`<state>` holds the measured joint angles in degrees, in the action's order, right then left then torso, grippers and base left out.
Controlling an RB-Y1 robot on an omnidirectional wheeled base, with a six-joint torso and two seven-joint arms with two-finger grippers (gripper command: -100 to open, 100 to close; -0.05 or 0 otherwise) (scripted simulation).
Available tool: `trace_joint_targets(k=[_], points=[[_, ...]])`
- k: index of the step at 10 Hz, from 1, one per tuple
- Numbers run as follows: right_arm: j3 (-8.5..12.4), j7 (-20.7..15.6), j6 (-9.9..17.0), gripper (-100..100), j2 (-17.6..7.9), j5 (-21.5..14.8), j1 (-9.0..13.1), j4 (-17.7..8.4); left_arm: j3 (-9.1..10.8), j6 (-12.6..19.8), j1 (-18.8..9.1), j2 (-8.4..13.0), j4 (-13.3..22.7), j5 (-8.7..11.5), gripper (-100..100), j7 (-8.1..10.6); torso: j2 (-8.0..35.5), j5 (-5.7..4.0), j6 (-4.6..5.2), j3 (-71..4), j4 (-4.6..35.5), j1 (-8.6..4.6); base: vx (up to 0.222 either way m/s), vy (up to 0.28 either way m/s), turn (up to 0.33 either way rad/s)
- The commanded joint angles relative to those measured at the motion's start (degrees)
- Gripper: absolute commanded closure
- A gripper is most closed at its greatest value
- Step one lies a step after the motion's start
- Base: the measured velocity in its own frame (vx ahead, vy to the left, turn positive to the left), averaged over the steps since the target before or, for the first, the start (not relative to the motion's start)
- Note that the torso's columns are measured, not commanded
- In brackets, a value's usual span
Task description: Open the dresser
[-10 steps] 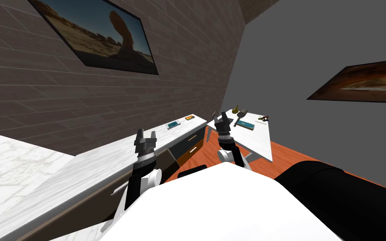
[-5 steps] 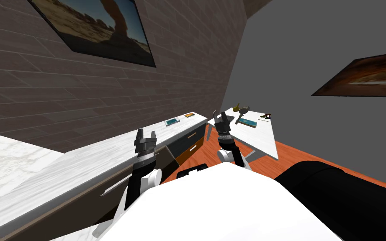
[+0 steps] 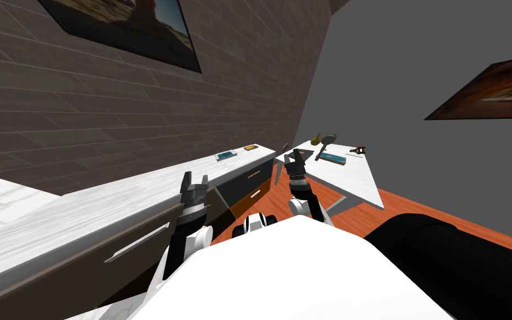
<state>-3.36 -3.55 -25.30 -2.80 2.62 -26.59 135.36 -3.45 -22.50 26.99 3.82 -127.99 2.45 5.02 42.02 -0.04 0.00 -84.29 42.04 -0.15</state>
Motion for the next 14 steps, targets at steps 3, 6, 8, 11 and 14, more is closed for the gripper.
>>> trace_joint_targets(k=[3, 6, 8, 11, 14], points=[[0.0, 0.0, 0.0, 0, 0.0, 0.0, 0.0, 0.0, 1.15, 0.6, -1.0, 4.2, 5.3, 0.7, -100, 0.1, 0.2, 0.02, -0.01, -0.3, 0.2, 0.06, 0.055, -0.124, 0.05], [0.0, 0.0, 0.0, 0, 0.0, 0.0, 0.0, 0.0, 1.87, 1.0, -1.5, 5.0, 8.6, 1.2, -100, 0.17, 0.3, 0.06, 0.0, -0.2, 0.3, 0.22, 0.044, -0.126, 0.038], [0.0, 0.0, 0.0, 0, 0.0, 0.0, 0.0, 0.0, 2.57, 1.4, -2.0, 5.2, 11.8, 1.7, -100, 0.24, 0.2, 0.07, 0.0, -0.3, 0.2, 0.24, 0.075, -0.119, 0.06], [0.0, 0.0, 0.0, 0, 0.0, 0.0, 0.0, 0.0, 3.21, 1.8, -2.5, 5.3, 14.7, 2.1, -100, 0.31, 0.4, 0.03, 0.0, -0.2, 0.3, 0.15, 0.041, -0.141, 0.042], [0.0, 0.0, 0.0, 0, 0.0, 0.0, 0.0, 0.0, 4.0, 2.2, -3.0, 5.6, 18.1, 2.6, -100, 0.39, 0.2, 0.05, -0.01, -0.3, 0.2, 0.16, 0.048, -0.125, 0.044]])
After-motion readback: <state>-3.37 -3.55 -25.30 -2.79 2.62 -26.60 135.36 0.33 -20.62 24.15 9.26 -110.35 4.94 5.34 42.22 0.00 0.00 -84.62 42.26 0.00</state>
